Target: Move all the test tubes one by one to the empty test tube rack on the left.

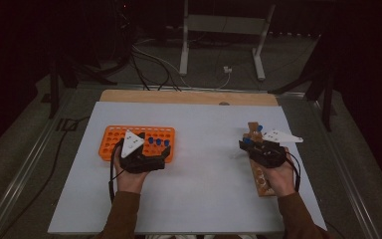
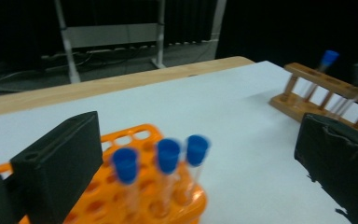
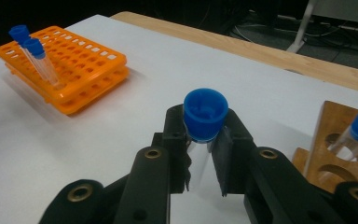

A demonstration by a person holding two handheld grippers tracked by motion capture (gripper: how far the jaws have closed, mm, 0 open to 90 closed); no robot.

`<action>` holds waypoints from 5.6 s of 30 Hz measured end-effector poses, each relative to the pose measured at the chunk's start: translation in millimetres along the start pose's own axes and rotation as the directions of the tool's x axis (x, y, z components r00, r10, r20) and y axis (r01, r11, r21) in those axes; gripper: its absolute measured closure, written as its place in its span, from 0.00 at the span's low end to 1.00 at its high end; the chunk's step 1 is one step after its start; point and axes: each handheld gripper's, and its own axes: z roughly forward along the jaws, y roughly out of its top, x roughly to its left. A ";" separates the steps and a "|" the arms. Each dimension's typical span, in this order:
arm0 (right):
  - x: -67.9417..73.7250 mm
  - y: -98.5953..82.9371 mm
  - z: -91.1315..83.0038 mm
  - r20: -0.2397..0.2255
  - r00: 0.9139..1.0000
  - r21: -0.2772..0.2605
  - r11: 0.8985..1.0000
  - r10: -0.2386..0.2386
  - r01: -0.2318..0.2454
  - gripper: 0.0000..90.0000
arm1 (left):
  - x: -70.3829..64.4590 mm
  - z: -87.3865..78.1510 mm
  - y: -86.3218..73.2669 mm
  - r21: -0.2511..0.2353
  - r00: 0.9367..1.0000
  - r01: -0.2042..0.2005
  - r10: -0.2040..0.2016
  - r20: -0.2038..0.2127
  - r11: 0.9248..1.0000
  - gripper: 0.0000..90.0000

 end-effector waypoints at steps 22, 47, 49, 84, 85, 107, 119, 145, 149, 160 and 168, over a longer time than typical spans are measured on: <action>20.2 3.2 8.6 -0.043 0.999 0.023 0.999 -0.025 0.026 0.85 | -54.1 41.9 5.1 0.045 0.988 -0.084 0.078 0.131 0.995 0.03; 42.5 5.2 15.9 -0.122 0.992 0.036 0.999 -0.033 0.038 0.85 | -111.7 92.8 -8.4 0.143 0.957 -0.182 0.142 0.251 0.973 0.27; 43.9 5.2 16.3 -0.128 0.991 0.036 0.999 -0.029 0.034 0.85 | -114.2 94.2 -8.8 0.140 0.954 -0.191 0.151 0.258 0.971 0.36; 41.9 6.4 14.8 -0.167 0.986 0.022 1.000 0.007 -0.003 0.66 | -120.9 97.9 -12.7 0.114 0.936 -0.213 0.170 0.308 0.970 0.87; 40.8 6.6 14.2 -0.172 0.985 0.016 1.000 0.009 -0.007 0.64 | -120.1 97.8 -12.8 0.114 0.937 -0.211 0.167 0.307 0.971 0.87; 32.8 12.6 -0.6 -0.083 0.996 -0.050 0.998 -0.026 0.022 0.03 | -98.0 87.1 -12.0 0.117 0.952 -0.159 0.121 0.279 0.980 0.87; 26.5 12.5 -4.4 -0.060 0.998 -0.055 0.998 -0.008 0.005 0.01 | -86.9 75.4 -7.8 0.107 0.956 -0.149 0.115 0.269 0.983 0.87; 18.9 13.0 -11.3 -0.057 0.998 -0.070 0.997 0.013 -0.017 0.00 | -41.1 34.3 -7.1 0.085 0.976 -0.105 0.086 0.200 0.991 0.87; 18.6 12.9 -11.4 -0.058 0.998 -0.071 0.997 0.014 -0.018 0.00 | -29.9 27.6 -8.0 0.079 0.980 -0.083 0.068 0.185 0.993 0.87; 16.7 14.0 -15.2 -0.057 0.998 -0.080 0.997 0.011 -0.016 0.00 | -6.8 10.3 -3.4 0.040 0.989 -0.056 0.050 0.142 0.998 0.87; 16.1 14.2 -15.5 -0.054 0.998 -0.080 0.997 0.010 -0.014 0.00 | 3.6 4.0 -8.0 0.046 0.993 -0.042 0.036 0.115 0.998 0.87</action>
